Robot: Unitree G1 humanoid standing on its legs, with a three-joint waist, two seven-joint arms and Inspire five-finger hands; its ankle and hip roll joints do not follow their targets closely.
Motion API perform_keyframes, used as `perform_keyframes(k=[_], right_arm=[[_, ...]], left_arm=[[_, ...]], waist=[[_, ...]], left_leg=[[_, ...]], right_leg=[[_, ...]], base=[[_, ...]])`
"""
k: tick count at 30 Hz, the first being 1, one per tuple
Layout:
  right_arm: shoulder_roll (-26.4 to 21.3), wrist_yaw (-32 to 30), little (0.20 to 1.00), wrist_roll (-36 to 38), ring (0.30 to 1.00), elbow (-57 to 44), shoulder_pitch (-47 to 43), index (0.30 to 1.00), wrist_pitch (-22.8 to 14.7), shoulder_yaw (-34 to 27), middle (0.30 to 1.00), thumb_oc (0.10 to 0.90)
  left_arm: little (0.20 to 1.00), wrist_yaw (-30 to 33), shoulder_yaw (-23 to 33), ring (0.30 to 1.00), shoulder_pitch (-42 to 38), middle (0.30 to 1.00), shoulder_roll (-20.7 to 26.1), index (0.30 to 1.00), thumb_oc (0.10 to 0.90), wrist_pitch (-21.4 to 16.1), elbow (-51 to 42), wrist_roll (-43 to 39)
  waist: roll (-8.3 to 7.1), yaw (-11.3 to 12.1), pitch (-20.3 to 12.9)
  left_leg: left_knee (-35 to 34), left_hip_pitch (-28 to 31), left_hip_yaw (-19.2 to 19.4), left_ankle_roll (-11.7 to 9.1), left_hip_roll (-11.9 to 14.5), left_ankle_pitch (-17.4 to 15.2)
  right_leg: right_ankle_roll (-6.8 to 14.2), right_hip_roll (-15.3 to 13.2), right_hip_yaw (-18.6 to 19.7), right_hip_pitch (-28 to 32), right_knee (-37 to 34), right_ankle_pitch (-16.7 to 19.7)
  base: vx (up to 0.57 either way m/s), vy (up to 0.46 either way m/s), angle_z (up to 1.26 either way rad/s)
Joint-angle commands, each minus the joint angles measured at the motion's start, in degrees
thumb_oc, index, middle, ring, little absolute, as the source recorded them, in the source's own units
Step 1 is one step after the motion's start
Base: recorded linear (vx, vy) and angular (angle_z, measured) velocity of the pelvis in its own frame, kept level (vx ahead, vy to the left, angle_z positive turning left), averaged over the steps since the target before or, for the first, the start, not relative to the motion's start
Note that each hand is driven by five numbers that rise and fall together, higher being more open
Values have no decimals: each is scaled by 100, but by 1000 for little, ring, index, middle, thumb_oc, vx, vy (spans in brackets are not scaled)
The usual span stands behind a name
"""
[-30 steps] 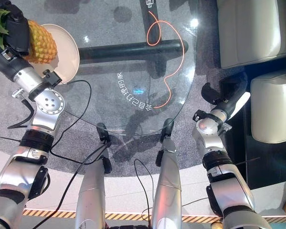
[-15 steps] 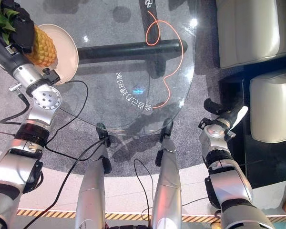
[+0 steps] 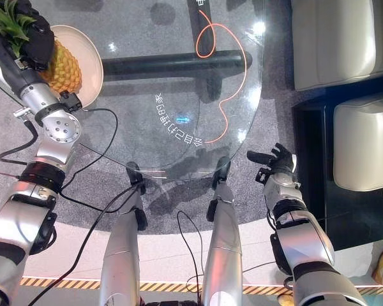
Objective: Pick up the fruit to the plate
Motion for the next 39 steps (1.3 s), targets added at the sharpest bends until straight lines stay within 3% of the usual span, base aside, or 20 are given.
perform_keyframes(k=[1,11,16,21,27,31,39], right_arm=[[-172,31,900,64,900,132,42,900,-67,85,900,800],[-204,30,900,-2,900,64,10,900,-33,75,900,800],[-208,19,900,-13,900,53,-13,900,-77,67,900,800],[-211,15,900,-25,900,27,-18,900,-77,67,900,800],[-228,-6,900,-14,900,14,-28,900,-101,79,900,800],[-207,-36,900,-36,900,0,-2,900,-127,54,900,800],[-208,-76,900,-26,900,-16,-5,900,-141,33,900,800]], left_arm=[[200,97,110,300,-902,300,555,300,100,-388,-81,-64],[208,133,93,307,-962,307,582,307,108,-454,66,-70],[439,144,92,505,-992,505,572,505,339,-503,105,-53],[535,150,91,587,-996,587,570,587,435,-508,110,-42],[741,198,78,764,-1006,764,588,764,641,-580,121,-34],[801,249,107,815,-980,815,570,815,701,-622,71,15],[790,252,190,806,-889,806,554,806,690,-726,-51,-52]], waist=[[-184,157,-158],[-211,118,-158],[-210,114,-158],[-208,112,-158],[-196,112,-158],[-189,116,-158],[-173,145,-158]], left_leg=[[885,-473,-572,-286,44,-545],[954,-515,-584,-289,41,-588],[970,-551,-602,-293,22,-595],[965,-542,-602,-297,15,-599],[965,-572,-610,-301,10,-595],[970,-570,-620,-302,0,-598],[949,-573,-628,-297,-23,-592]], right_leg=[[112,36,-173,54,72,-164],[112,57,-135,1,93,-161],[108,58,-133,-28,85,-156],[112,60,-131,-28,85,-156],[110,60,-133,-59,88,-156],[113,55,-132,-51,88,-162],[111,51,-163,-54,77,-157]], base=[[0,0,0],[0,0,0],[0,0,0],[0,0,0],[0,0,0],[0,0,0],[0,0,0]])
